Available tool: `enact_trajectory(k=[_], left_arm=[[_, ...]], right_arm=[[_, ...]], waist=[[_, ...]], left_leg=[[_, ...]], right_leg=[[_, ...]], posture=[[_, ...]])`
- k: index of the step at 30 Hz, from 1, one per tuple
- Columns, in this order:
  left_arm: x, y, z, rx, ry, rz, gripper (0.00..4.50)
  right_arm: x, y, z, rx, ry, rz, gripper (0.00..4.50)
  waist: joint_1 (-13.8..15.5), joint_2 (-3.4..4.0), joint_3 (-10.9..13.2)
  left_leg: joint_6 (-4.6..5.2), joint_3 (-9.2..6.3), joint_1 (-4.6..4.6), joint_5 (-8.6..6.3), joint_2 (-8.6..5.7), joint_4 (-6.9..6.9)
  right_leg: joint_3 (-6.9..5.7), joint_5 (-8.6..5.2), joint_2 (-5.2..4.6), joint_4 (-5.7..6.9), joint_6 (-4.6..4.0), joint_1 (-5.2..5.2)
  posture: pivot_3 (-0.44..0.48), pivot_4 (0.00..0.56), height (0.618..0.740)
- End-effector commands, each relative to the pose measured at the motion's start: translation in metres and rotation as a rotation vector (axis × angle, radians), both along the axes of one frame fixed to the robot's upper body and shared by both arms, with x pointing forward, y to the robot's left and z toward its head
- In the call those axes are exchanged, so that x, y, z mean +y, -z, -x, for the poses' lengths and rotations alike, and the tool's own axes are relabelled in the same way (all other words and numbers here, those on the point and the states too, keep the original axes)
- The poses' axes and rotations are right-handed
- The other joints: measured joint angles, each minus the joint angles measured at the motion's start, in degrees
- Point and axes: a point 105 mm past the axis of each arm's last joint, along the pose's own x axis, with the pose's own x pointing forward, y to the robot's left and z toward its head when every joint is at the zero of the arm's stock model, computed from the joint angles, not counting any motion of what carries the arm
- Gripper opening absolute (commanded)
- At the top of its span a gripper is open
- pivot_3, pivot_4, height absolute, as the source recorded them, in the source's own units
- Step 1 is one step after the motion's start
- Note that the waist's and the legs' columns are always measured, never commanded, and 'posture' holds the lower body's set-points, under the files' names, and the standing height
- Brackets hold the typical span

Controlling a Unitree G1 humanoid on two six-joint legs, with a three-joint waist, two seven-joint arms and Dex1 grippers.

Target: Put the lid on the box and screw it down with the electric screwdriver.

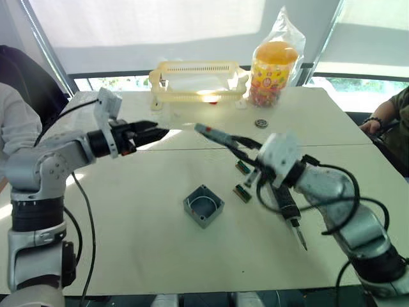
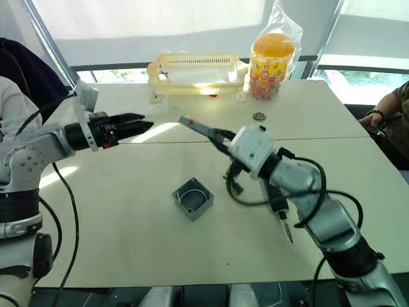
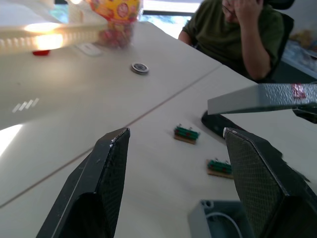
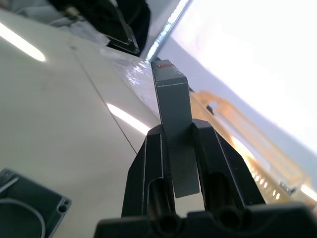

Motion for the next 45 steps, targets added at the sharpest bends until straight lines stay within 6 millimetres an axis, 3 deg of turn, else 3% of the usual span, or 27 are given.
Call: enact_trajectory(k=[1,5,13,24,34,45], left_arm=[[0.000,-0.002,0.006,0.023,0.092,-0.032,3.08],[-0.004,0.004,0.008,0.034,0.158,-0.093,3.08],[-0.020,0.016,0.008,0.052,0.259,-0.146,3.08],[-0.053,0.038,0.011,0.034,0.400,-0.223,3.08],[-0.077,0.076,0.010,0.010,0.478,-0.321,3.08],[-0.081,0.105,0.011,0.004,0.513,-0.402,3.08]], right_arm=[[0.011,0.026,0.029,-0.181,-0.101,0.195,0.09],[0.012,0.053,0.037,-0.203,-0.088,0.254,0.09],[0.019,0.072,0.024,-0.231,-0.004,0.327,0.09],[0.020,0.091,0.019,-0.230,0.004,0.362,0.09],[0.017,0.102,0.022,-0.217,-0.012,0.384,0.09],[0.014,0.114,0.025,-0.209,-0.019,0.417,0.09]], waist=[[0.1,-0.01,0.0],[0.0,-0.02,0.0],[0.0,-0.03,0.0],[0.1,-0.03,0.0],[0.1,-0.04,0.0],[0.2,-0.03,-0.1]], left_leg=[[0.00,0.00,0.02,0.00,0.00,0.00],[0.00,0.03,0.02,0.00,0.00,0.04],[0.00,0.01,0.02,0.00,0.01,0.04],[0.00,0.00,0.03,0.00,0.01,0.06],[0.00,-0.01,0.07,0.00,0.01,0.08],[0.01,-0.01,0.15,0.00,0.01,0.09]], right_leg=[[-0.01,0.00,0.00,-0.05,-0.01,0.04],[0.02,-0.01,0.00,-0.05,-0.02,0.05],[0.02,-0.01,0.01,-0.02,-0.04,0.06],[0.02,-0.01,0.01,-0.01,-0.03,0.09],[0.02,-0.01,0.01,-0.01,-0.03,0.15],[0.01,-0.01,0.01,-0.01,-0.04,0.26]], posture=[[0.000,0.150,0.740],[0.000,0.150,0.740],[0.000,0.150,0.740],[0.000,0.150,0.740],[0.000,0.150,0.740],[0.000,0.150,0.740]])
